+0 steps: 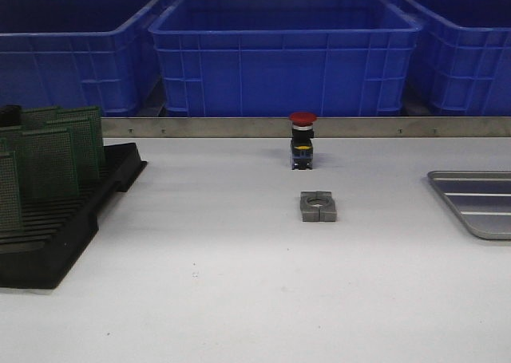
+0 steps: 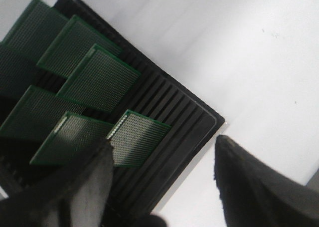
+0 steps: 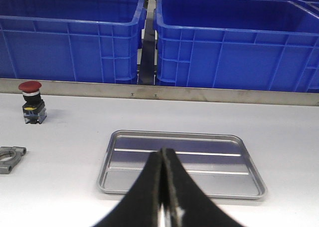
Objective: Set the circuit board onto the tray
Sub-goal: 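Move the left gripper down toward the green boards in the black rack, then grasp a green circuit board with the left gripper and lift it out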
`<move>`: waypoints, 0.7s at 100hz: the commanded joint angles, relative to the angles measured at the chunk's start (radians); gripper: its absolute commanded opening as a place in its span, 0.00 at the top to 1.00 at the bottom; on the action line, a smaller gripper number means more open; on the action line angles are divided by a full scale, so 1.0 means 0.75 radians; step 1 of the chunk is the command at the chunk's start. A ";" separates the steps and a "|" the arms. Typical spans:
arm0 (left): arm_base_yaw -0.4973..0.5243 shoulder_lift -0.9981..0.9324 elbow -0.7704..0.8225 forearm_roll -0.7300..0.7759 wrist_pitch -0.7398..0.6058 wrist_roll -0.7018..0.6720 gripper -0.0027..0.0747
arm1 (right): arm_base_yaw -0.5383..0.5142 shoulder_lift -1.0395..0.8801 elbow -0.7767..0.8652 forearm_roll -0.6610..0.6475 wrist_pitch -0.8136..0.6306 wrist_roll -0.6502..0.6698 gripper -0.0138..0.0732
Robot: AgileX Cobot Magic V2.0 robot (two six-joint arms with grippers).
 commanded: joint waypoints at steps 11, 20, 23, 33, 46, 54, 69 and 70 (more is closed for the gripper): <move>0.004 0.147 -0.179 0.054 0.061 0.400 0.42 | -0.005 -0.035 -0.017 -0.015 -0.100 -0.004 0.91; 0.004 0.224 -0.213 0.135 0.061 0.458 0.42 | -0.005 -0.035 -0.017 -0.015 -0.100 -0.004 0.91; 0.004 0.247 -0.225 0.163 0.061 0.462 0.42 | -0.005 -0.035 -0.017 -0.015 -0.100 -0.004 0.91; 0.004 0.320 -0.256 0.233 0.061 0.462 0.42 | -0.005 -0.035 -0.017 -0.015 -0.100 -0.004 0.91; 0.004 0.408 -0.306 0.236 0.040 0.462 0.42 | -0.005 -0.035 -0.017 -0.015 -0.100 -0.004 0.91; 0.004 0.460 -0.337 0.236 0.040 0.464 0.42 | -0.005 -0.035 -0.017 -0.015 -0.100 -0.004 0.91; 0.004 0.558 -0.387 0.192 0.106 0.464 0.42 | -0.005 -0.035 -0.017 -0.015 -0.100 -0.004 0.91; 0.004 0.561 -0.390 0.188 0.110 0.464 0.42 | -0.005 -0.035 -0.017 -0.015 -0.100 -0.004 0.91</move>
